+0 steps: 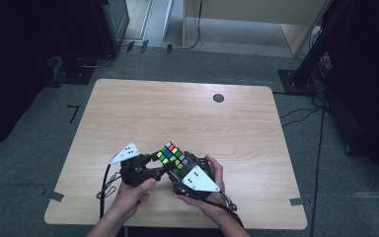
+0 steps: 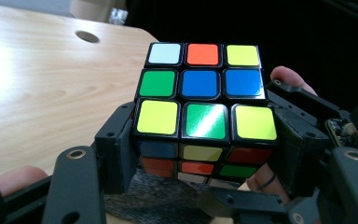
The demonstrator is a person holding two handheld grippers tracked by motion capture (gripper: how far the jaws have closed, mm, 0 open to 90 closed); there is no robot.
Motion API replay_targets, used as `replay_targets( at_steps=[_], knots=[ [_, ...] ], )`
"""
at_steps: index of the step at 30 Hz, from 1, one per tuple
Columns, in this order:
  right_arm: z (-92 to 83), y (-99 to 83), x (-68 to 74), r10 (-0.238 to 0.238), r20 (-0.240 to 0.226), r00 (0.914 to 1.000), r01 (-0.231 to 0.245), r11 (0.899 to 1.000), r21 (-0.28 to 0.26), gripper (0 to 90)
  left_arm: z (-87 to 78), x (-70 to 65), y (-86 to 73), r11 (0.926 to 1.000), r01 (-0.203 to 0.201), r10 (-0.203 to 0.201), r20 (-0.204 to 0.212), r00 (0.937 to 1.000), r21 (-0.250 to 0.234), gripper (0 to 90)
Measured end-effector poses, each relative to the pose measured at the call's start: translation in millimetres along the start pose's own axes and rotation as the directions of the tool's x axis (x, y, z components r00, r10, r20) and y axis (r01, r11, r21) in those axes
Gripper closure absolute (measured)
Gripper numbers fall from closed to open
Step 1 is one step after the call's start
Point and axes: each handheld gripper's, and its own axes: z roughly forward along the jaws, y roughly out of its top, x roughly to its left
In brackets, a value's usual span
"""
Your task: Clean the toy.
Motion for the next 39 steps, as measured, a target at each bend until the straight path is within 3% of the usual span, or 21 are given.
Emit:
replay_targets(
  at_steps=[5,8,12,19,21,23,25,26,29,30,32,34,35,36,37,39],
  knots=[
    [-3.2,-0.7,1.6,-0.025,0.020,0.9995,0.025,0.999,-0.020,34.5,-0.3,1.9,-0.2,1.0000,-0.010,0.010,0.016,0.9998,0.001,33.7],
    [-3.7,0.2,2.2,-0.032,0.014,0.9994,0.032,0.999,-0.020,34.7,-1.1,5.0,0.4,0.9997,-0.024,0.023,0.036,0.9991,0.004,33.3],
    [-3.6,-0.3,-0.1,-0.031,0.001,0.9995,0.031,0.999,-0.014,34.8,-0.1,6.8,1.3,0.9999,-0.012,0.011,0.046,0.9989,0.008,32.6],
    [-3.3,-3.2,-8.3,-0.002,0.015,0.9999,0.002,1.000,0.015,34.9,-15.6,17.9,9.1,0.9966,0.040,-0.035,0.057,0.9978,-0.073,29.5],
    [-4.7,-2.7,-16.3,0.032,0.011,0.9994,-0.032,0.999,0.013,34.9,-22.5,22.1,11.3,0.9942,0.019,-0.016,0.031,0.9994,-0.106,29.5],
    [-6.0,-2.0,-24.2,0.058,-0.004,0.9983,-0.058,0.998,0.015,34.9,-27.8,27.0,11.1,0.9909,-0.033,0.030,-0.021,0.9993,-0.130,29.4],
    [-7.9,-0.7,-32.5,0.092,-0.007,0.9958,-0.091,0.996,0.024,34.8,-28.5,29.6,8.7,0.9876,-0.086,0.079,-0.058,0.9952,-0.131,29.5],
    [-8.5,-0.2,-34.7,0.103,-0.008,0.9946,-0.103,0.994,0.026,34.9,-27.6,30.7,6.7,0.9846,-0.126,0.117,-0.079,0.9900,-0.121,30.0],
    [-9.8,2.2,-40.8,0.151,-0.036,0.9878,-0.151,0.988,0.022,34.8,-20.7,31.2,-2.8,0.9635,-0.259,0.247,-0.140,0.9588,-0.069,32.1],
    [-9.8,3.0,-41.5,0.161,-0.045,0.9859,-0.160,0.987,0.025,34.8,-17.8,30.4,-6.4,0.9504,-0.307,0.295,-0.166,0.9410,-0.050,32.3],
    [-9.8,4.7,-42.0,0.180,-0.060,0.9818,-0.178,0.983,0.030,34.8,-11.0,27.3,-14.1,0.9168,-0.399,0.384,-0.223,0.8959,-0.021,32.4],
    [-9.9,6.0,-42.8,0.202,-0.080,0.9762,-0.200,0.979,0.028,34.8,-5.3,23.5,-21.0,0.8744,-0.485,0.472,-0.260,0.8425,0.014,32.1],
    [-10.1,6.6,-43.1,0.220,-0.088,0.9716,-0.218,0.976,0.029,34.8,-3.5,22.0,-22.9,0.8604,-0.509,0.498,-0.263,0.8264,0.031,32.0],
    [-10.2,7.6,-43.9,0.240,-0.105,0.9650,-0.238,0.971,0.037,34.8,-1.2,20.3,-25.5,0.8421,-0.537,0.529,-0.265,0.8060,0.048,31.9],
    [-10.2,8.6,-45.3,0.276,-0.132,0.9522,-0.271,0.961,0.051,34.7,0.6,18.9,-27.7,0.8273,-0.558,0.553,-0.260,0.7914,0.060,32.0],
    [-10.0,10.0,-46.9,0.345,-0.166,0.9238,-0.338,0.938,0.073,34.7,2.6,15.1,-31.1,0.8080,-0.583,0.586,-0.220,0.7799,0.088,31.9]
  ],
)
